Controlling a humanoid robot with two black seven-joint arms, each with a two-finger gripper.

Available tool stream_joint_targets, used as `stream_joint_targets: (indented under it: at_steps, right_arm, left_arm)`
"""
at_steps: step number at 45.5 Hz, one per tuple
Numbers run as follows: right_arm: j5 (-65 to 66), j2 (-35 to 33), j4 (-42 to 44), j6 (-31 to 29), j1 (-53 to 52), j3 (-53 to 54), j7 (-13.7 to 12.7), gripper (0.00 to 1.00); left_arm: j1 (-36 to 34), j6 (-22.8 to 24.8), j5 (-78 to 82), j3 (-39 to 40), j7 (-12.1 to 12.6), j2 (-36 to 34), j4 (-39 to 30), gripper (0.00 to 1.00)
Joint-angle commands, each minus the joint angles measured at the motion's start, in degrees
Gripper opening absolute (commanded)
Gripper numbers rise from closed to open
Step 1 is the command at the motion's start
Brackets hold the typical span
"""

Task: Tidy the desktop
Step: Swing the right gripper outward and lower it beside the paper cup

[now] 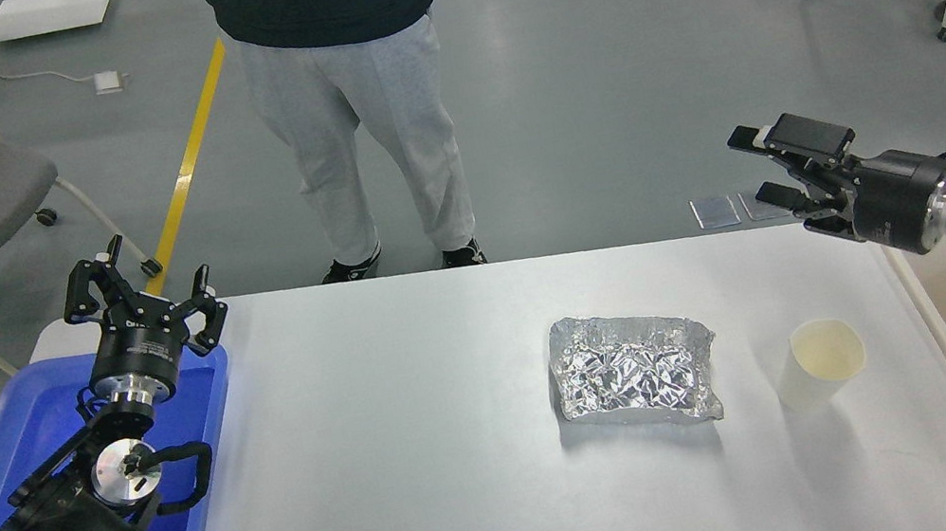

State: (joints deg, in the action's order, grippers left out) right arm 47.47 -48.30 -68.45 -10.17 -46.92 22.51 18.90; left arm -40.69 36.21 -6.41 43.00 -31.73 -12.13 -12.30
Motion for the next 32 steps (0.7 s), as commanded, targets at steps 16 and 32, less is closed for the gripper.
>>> stream_joint_targets:
  at_steps: [16,32]
  right_arm:
    - [27.8,-3.9,4.9,9.8,-4.5,-20.9,-0.5,1.0]
    - [27.5,1.1,12.1,15.7,-4.0,-30.7,0.0,1.0]
  left_arm:
    - [0.0,0.0,0.0,0.0,0.0,0.0,0.0,1.0]
    - [0.0,0.1,0.0,0.0,0.0,0.0,0.0,1.0]
